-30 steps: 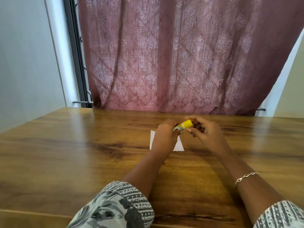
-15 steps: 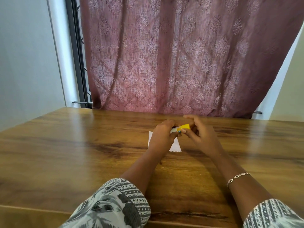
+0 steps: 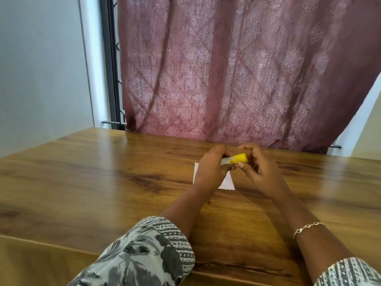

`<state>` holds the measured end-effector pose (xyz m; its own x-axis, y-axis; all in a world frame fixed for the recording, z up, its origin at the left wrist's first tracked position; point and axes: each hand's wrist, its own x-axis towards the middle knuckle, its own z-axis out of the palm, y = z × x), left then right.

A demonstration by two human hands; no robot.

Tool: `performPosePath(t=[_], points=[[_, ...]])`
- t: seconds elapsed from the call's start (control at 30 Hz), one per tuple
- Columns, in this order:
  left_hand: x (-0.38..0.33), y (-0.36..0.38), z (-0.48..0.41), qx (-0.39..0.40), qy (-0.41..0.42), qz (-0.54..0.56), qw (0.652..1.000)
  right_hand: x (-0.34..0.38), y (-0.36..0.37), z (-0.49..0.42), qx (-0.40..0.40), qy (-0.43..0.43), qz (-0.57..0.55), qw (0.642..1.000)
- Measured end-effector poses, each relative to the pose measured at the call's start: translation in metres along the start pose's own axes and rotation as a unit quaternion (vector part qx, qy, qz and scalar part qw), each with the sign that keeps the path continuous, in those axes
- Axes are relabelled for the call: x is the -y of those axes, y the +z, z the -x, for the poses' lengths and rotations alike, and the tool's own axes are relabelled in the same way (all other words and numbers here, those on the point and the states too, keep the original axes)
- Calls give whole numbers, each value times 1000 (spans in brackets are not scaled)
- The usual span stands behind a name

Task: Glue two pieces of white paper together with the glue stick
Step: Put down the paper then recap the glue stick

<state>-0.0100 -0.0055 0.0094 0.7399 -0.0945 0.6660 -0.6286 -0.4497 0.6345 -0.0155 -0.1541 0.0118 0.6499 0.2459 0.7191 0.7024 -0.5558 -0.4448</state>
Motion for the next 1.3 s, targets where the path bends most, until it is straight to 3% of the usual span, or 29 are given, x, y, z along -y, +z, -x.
performPosePath(t=[0.37, 0.57, 0.77, 1.07, 1.2, 1.3], points=[[2, 2, -1, 17, 4, 15, 1000, 5, 3, 1, -16, 50, -36, 998], [0, 4, 1, 35, 4, 39, 999, 3, 1, 1, -41, 71, 16, 997], [2, 2, 0, 18, -27, 115, 993, 7, 8, 1, 31, 88, -166, 982], [-7, 7, 5, 43, -14, 115, 992, 11, 7, 0, -54, 161, -284, 943], [-8, 6, 6, 47, -53, 162, 984, 14, 9, 2, -46, 157, -286, 944], [-4, 4, 6, 111, -47, -3, 993, 5, 6, 0, -109, 176, -197, 958]])
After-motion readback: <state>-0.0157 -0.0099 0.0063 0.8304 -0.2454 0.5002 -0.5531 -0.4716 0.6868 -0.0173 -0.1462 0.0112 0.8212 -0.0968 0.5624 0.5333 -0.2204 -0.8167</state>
